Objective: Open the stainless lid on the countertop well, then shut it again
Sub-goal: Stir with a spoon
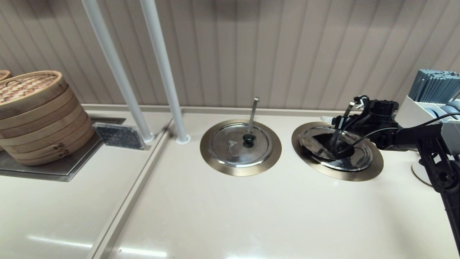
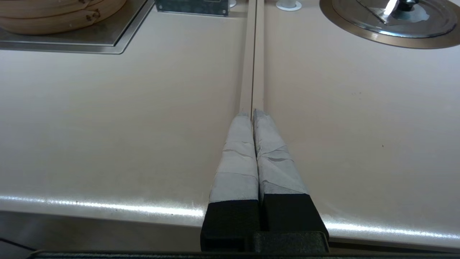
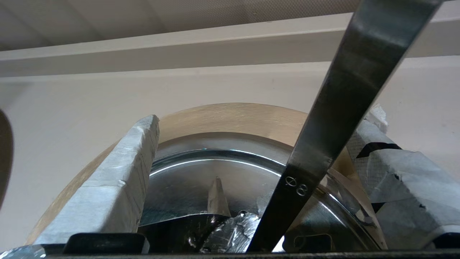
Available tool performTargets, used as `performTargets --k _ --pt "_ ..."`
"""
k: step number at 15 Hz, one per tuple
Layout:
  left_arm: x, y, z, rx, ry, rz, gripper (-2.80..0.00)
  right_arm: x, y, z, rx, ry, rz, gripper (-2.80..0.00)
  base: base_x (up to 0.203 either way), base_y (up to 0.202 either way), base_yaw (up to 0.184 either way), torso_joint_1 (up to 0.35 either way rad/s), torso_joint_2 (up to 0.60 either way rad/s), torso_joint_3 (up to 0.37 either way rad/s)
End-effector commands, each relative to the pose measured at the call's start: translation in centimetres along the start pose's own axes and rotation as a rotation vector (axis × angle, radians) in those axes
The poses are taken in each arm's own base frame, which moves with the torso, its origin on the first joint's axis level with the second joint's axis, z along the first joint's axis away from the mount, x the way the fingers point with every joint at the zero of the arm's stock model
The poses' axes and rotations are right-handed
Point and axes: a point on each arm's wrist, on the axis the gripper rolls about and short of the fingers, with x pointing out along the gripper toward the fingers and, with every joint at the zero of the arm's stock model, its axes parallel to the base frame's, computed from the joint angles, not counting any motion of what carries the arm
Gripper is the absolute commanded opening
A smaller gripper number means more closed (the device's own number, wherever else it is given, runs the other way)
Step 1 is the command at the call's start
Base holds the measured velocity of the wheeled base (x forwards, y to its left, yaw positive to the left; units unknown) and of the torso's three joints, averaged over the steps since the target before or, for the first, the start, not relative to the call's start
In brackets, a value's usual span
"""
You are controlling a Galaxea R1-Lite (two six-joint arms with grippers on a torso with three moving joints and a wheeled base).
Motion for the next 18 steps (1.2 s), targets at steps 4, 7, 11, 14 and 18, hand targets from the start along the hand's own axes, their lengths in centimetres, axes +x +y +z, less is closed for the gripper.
performTargets --k 4,7,11,14,18 --pt "0.0 0.0 0.0 0.0 -0.001 0.0 -2.8 0.7 0.4 -1.1 0.004 0.014 -0.008 -2.8 0.0 0.0 0.0 0.0 0.0 0.0" --pt "0.0 0.0 0.0 0.0 -0.001 0.0 -2.8 0.7 0.4 -1.1 0.006 0.012 -0.007 -2.8 0.0 0.0 0.0 0.0 0.0 0.0" --pt "0.0 0.0 0.0 0.0 -0.001 0.0 -2.8 0.5 0.3 -0.2 0.056 -0.071 -0.035 -2.8 0.0 0.0 0.0 0.0 0.0 0.0" --pt "0.0 0.0 0.0 0.0 0.0 0.0 -2.8 0.3 0.2 0.4 0.076 -0.155 -0.158 -2.8 0.0 0.0 0.0 0.0 0.0 0.0" --pt "0.0 0.0 0.0 0.0 -0.001 0.0 -2.8 -2.6 1.7 3.3 0.088 -0.155 -0.166 -2.8 0.0 0.0 0.0 0.0 0.0 0.0"
